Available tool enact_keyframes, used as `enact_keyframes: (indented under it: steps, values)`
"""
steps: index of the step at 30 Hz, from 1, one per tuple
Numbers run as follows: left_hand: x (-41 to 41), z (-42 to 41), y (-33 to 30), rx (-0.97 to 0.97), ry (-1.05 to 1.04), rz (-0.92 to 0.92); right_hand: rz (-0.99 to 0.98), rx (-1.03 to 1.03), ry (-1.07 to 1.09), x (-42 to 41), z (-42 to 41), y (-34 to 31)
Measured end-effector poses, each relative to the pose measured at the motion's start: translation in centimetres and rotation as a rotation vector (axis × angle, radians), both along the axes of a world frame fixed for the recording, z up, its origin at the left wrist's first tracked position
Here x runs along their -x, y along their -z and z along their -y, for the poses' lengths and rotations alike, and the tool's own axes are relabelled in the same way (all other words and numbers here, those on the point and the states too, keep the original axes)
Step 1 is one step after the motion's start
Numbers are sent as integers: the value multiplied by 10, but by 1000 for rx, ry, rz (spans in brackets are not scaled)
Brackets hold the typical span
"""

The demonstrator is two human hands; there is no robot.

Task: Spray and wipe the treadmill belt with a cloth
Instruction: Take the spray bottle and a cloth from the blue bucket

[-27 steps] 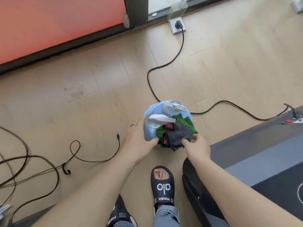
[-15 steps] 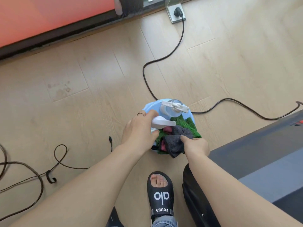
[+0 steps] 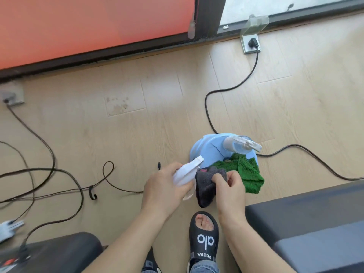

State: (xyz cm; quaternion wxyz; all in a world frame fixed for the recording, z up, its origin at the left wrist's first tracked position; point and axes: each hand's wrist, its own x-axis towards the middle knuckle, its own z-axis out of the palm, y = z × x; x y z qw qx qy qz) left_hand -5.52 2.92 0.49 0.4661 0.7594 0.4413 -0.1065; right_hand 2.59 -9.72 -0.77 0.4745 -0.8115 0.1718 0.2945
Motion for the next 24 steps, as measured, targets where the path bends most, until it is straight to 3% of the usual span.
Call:
enact_keyframes:
  steps: [4,10,14,21,24]
  values:
    - [58,-15,-41,40,-305,80,-94,-52,-145,41,-35,-37]
    - [128,-39,-85,280,-802,213,-237,-158,-251,91,-69,-70]
    - [170,-45,-99,417,-914,193,-336,-235,-279,128,-85,-83]
    - [255,-14,-105,558,-954,167,-817,-368,-210,204,-82,-93]
    - [286,7,-112,683,-959,156,-825,-378,-370,224,-76,-99]
